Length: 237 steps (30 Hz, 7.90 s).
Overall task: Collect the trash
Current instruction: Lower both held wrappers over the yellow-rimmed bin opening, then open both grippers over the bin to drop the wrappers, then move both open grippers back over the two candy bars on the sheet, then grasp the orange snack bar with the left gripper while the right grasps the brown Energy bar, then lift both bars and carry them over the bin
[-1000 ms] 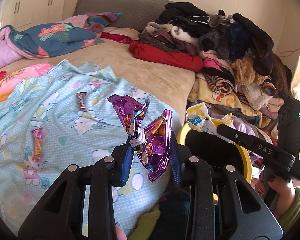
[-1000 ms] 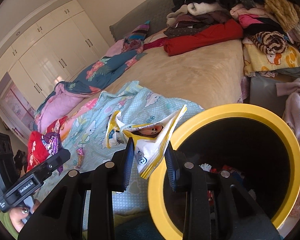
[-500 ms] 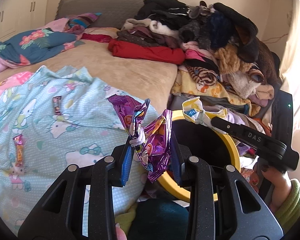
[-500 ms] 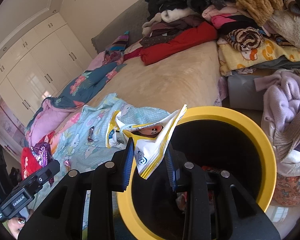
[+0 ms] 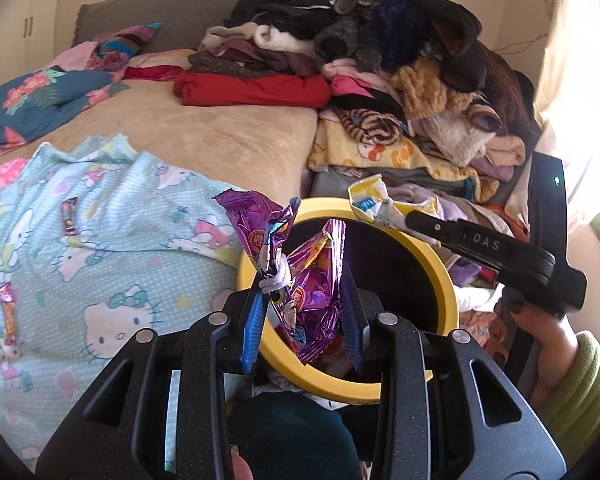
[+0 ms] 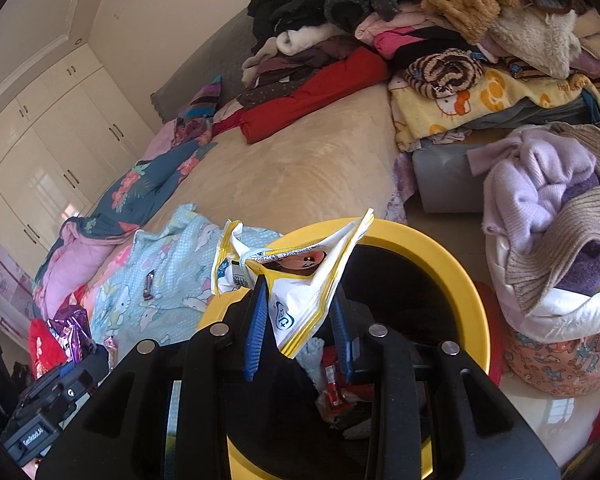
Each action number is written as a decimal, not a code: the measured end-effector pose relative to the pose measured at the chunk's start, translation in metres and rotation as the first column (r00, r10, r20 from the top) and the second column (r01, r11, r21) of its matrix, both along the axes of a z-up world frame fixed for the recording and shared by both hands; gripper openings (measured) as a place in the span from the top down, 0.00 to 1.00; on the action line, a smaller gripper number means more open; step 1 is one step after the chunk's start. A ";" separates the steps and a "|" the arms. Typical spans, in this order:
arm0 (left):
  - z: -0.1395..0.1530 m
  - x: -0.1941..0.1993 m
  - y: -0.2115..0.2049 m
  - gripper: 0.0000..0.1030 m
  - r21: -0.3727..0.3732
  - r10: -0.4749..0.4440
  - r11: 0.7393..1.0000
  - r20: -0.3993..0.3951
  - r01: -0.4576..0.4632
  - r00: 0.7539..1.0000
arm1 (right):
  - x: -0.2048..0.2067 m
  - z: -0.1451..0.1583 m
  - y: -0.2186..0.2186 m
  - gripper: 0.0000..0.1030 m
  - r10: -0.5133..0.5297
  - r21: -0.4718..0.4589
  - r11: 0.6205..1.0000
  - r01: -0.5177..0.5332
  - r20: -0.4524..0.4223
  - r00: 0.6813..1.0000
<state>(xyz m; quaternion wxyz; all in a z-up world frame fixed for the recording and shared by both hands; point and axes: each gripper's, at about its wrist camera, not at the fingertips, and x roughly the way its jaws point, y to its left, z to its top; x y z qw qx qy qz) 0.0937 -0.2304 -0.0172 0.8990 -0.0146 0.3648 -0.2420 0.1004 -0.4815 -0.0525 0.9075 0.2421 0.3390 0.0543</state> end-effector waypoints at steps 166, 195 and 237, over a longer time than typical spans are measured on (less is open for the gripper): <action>-0.048 0.056 0.267 0.87 -0.089 0.597 0.787 -0.141 -0.610 0.790 | 0.102 -0.007 0.294 0.85 0.588 -0.091 0.800 -0.593 -0.071 0.805; -0.010 0.043 0.157 0.87 -0.105 0.396 0.910 -0.065 -0.401 0.916 | 0.047 0.019 0.185 0.85 0.436 -0.085 0.896 -0.435 -0.005 0.900; -0.008 0.025 -0.012 0.86 0.009 0.016 1.000 -0.034 -0.016 0.999 | -0.008 -0.005 0.014 0.85 0.121 -0.058 0.991 -0.123 -0.033 0.992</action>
